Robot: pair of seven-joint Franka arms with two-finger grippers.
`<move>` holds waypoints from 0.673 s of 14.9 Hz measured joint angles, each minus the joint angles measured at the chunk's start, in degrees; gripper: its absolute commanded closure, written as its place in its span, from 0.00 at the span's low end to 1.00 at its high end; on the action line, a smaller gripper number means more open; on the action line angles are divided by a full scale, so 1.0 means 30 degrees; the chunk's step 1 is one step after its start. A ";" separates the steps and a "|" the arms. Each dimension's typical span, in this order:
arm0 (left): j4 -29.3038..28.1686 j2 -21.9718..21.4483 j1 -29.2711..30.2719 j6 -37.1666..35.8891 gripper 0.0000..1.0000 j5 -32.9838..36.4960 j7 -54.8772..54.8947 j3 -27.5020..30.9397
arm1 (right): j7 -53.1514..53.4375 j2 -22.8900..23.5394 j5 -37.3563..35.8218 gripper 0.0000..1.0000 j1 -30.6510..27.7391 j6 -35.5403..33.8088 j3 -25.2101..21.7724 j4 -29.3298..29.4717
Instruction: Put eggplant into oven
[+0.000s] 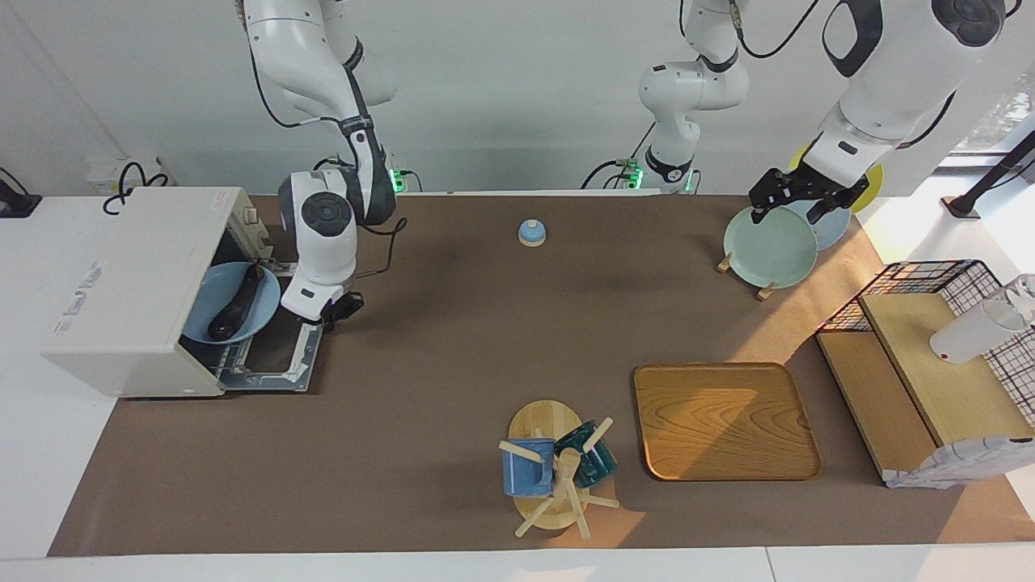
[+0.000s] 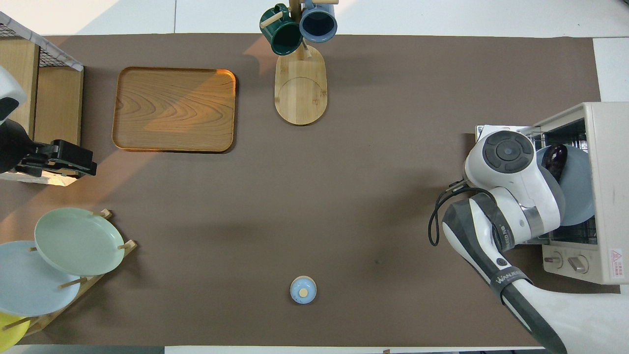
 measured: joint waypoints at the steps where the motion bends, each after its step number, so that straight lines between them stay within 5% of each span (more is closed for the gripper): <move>1: 0.0000 0.0000 0.0000 0.0000 0.00 0.0000 0.0000 0.0000 | -0.0441 -0.0043 0.0004 1.00 0.0022 -0.1269 0.0111 0.0729; 5: 0.0000 0.0000 0.0000 0.0000 0.00 0.0000 0.0000 0.0000 | -0.3281 -0.0972 0.0005 1.00 -0.0339 -0.4721 -0.0127 0.3182; 10: 0.0000 -0.0003 0.0000 0.0000 0.00 0.0000 0.0000 0.0000 | -0.5721 -0.2698 -0.0065 1.00 -0.1782 -0.6614 -0.0510 0.3629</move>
